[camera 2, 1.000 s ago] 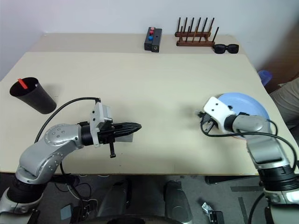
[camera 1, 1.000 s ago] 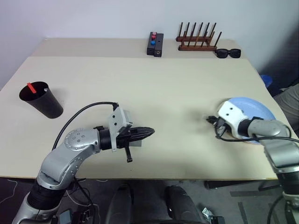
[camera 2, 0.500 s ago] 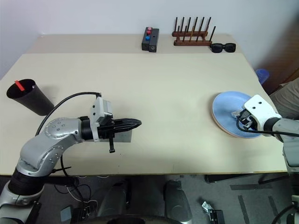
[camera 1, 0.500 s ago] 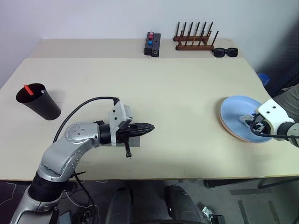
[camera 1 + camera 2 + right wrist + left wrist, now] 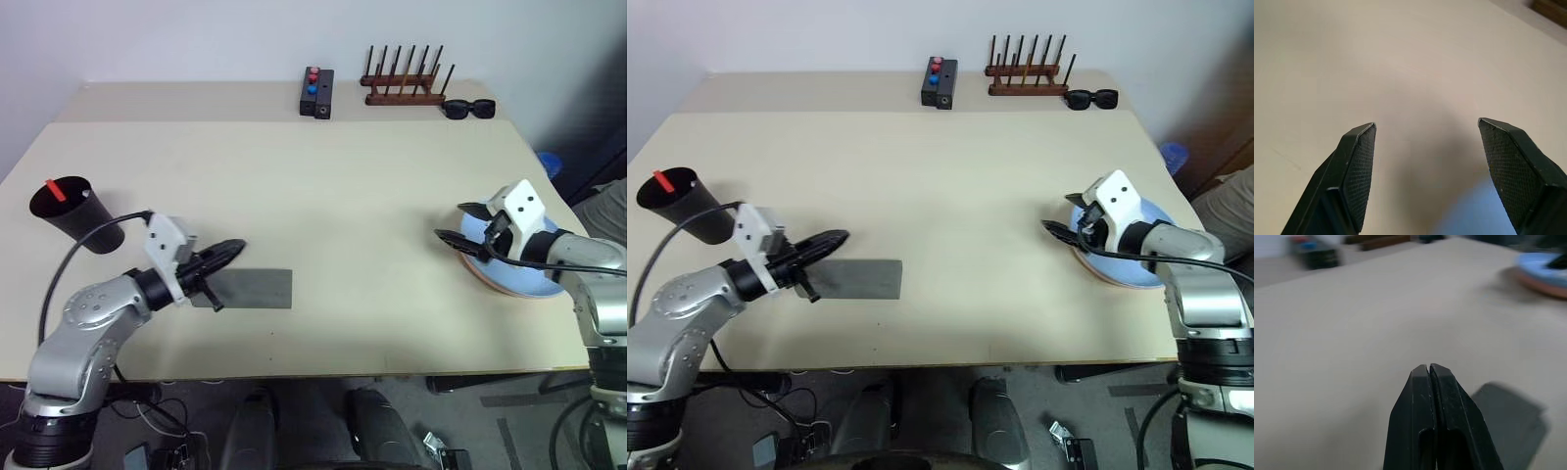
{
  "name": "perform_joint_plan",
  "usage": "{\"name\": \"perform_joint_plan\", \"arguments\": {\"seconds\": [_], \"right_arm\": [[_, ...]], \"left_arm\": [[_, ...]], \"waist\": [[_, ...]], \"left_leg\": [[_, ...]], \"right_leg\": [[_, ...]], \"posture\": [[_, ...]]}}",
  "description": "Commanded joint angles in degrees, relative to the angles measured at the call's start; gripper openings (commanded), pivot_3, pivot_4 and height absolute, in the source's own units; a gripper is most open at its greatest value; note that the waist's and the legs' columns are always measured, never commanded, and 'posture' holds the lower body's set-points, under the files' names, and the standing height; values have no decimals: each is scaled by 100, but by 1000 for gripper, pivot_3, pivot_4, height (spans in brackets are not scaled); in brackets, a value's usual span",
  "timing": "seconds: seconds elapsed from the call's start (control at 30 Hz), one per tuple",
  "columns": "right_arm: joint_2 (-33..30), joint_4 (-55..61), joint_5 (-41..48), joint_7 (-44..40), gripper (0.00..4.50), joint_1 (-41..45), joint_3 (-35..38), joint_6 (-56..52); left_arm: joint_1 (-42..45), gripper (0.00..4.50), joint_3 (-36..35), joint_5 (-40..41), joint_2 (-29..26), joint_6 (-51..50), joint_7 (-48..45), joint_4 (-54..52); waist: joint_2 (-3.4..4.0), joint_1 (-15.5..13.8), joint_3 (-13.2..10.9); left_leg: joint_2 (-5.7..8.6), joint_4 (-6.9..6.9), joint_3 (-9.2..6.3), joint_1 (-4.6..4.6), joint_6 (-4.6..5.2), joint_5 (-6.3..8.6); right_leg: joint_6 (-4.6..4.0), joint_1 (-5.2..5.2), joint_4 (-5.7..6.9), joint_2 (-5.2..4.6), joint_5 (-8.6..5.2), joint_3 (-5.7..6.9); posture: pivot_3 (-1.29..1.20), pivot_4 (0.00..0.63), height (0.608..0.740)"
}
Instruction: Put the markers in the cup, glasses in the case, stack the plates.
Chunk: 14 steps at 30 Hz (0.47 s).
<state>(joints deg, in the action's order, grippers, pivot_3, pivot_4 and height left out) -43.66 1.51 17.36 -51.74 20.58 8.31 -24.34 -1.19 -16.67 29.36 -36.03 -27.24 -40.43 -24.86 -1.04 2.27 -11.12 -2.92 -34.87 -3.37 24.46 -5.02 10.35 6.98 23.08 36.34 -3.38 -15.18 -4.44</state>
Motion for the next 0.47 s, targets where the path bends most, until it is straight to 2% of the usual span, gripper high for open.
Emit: {"name": "perform_joint_plan", "arguments": {"seconds": [0.03,0.23,0.47], "right_arm": [[99,129,263,-279,3379,163,-136,4],[238,-318,208,-483,3379,406,-383,195],[250,-646,149,-561,3379,535,-485,403]], "left_arm": [[-703,0,-882,-47,-70,381,-40,-39],[-1481,0,-1453,-22,26,636,-44,-80],[-1610,0,-1455,96,79,536,146,-360]], "waist": [[-2,20,1],[-3,8,0],[-3,19,0]], "left_leg": [[0,1,2,0,0,0],[1,-1,6,0,-1,3],[2,2,12,1,-1,3]], "right_leg": [[0,0,-2,-3,0,0],[-6,4,-4,-10,3,2],[-9,5,-10,-13,4,1]], "posture": [[0,150,740],[0,150,740],[0,150,740]]}}
